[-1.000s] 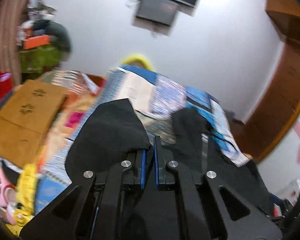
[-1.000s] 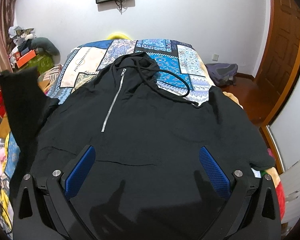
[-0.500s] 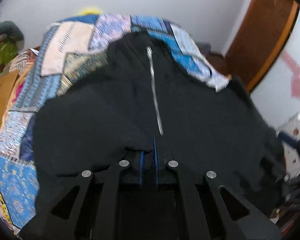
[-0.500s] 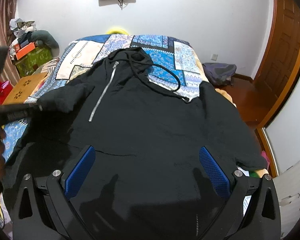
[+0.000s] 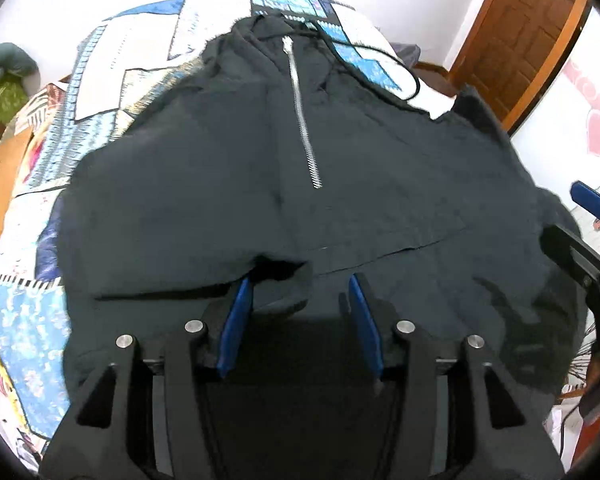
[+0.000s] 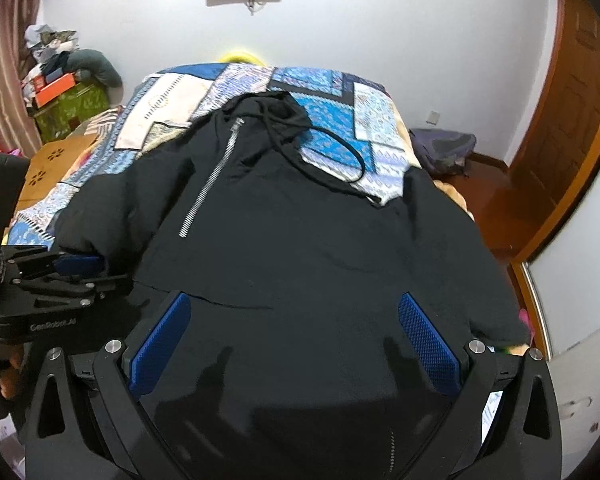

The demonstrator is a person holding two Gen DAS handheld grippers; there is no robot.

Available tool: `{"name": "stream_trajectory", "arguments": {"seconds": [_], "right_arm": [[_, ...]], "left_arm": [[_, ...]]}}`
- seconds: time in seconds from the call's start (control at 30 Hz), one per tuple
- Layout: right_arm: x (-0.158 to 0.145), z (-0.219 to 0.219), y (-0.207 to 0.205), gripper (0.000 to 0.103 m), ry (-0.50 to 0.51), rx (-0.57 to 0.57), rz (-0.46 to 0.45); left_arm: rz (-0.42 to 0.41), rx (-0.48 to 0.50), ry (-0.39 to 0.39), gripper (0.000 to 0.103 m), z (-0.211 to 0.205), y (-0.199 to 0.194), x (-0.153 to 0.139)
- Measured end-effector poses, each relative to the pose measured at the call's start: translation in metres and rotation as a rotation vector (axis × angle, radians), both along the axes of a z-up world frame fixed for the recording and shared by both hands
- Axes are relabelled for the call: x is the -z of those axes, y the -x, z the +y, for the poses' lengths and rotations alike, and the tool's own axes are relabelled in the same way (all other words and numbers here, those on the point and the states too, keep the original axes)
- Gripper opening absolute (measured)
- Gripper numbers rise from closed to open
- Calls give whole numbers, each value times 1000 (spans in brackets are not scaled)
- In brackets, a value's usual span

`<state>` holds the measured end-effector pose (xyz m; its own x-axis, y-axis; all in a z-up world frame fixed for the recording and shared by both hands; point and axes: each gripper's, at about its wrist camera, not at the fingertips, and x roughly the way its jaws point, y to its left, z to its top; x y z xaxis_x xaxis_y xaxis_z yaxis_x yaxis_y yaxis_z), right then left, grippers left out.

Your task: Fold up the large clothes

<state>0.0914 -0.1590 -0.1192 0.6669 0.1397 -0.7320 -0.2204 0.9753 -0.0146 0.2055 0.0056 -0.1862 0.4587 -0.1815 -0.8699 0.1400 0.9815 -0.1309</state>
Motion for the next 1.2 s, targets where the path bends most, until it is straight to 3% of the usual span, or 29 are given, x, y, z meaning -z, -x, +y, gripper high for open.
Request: {"name": "stream_trajectory", "arguments": {"seconds": [0.2, 0.37, 0.5, 0.77, 1.0, 1.2], "right_arm": [[-22, 34, -3, 103, 31, -98, -63], [-31, 75, -6, 103, 42, -210, -75], [-30, 118, -8, 103, 33, -337, -59], [13, 202, -22, 103, 108, -524, 71], [54, 257, -31, 101, 228, -604, 147], [72, 283, -38, 100, 310, -626, 123]], "left_arm": [[-113, -105, 38, 57, 60, 23, -38], [-188, -190, -73, 58, 109, 35, -50], [-190, -245, -76, 58, 148, 49, -48], [-168, -318, -109, 58, 191, 73, -32], [-152, -346, -138, 58, 209, 89, -19], [-123, -366, -114, 58, 218, 88, -4]]}}
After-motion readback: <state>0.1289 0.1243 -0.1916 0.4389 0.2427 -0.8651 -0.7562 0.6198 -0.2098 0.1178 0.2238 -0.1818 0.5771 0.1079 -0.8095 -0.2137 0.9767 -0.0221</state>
